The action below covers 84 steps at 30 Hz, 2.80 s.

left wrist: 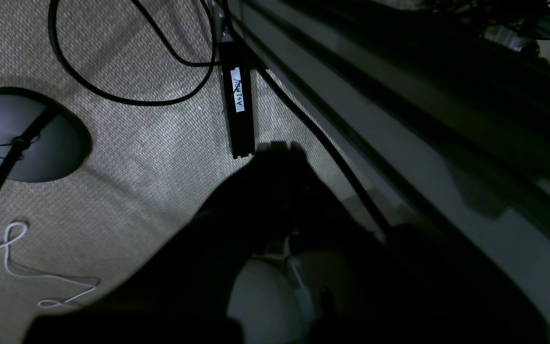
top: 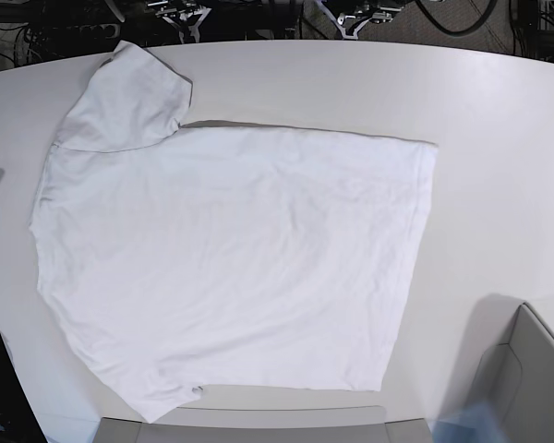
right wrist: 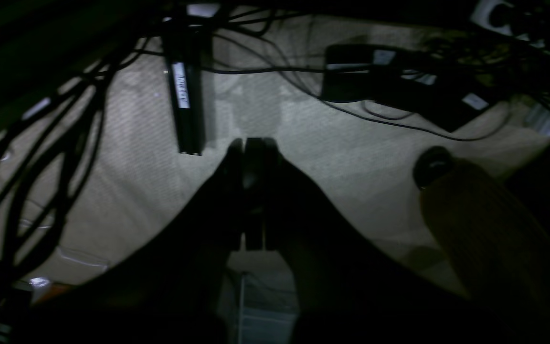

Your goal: Fold the T-shirt properly

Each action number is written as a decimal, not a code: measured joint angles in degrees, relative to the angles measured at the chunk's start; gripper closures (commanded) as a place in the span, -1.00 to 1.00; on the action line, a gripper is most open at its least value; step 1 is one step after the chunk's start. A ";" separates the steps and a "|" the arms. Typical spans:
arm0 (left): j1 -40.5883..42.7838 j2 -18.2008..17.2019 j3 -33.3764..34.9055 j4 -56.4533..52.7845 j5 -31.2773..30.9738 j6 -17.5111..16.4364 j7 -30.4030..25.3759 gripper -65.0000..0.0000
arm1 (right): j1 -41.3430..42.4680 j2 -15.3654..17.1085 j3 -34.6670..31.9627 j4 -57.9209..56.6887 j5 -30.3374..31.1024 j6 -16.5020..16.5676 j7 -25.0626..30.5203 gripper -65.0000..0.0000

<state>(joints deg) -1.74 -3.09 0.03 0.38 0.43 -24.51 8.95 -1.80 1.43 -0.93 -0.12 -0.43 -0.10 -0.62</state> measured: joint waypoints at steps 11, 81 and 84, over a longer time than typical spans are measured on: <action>-0.04 -0.11 -0.04 0.09 0.00 0.00 0.00 1.00 | 0.33 0.57 -0.20 4.66 -0.02 -0.24 0.66 1.00; 47.67 -2.01 -16.55 72.32 -0.22 -0.81 -7.69 1.00 | -52.65 12.57 -0.37 73.70 -0.07 -0.20 -0.50 1.00; 50.36 -1.68 -18.64 76.70 0.07 -1.29 -7.61 1.00 | -54.84 12.70 -0.28 77.75 0.07 -0.33 -0.57 1.00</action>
<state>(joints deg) 48.62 -4.78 -18.61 77.08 0.49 -25.80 1.34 -56.64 14.13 -1.21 77.62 -0.36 -0.43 -1.19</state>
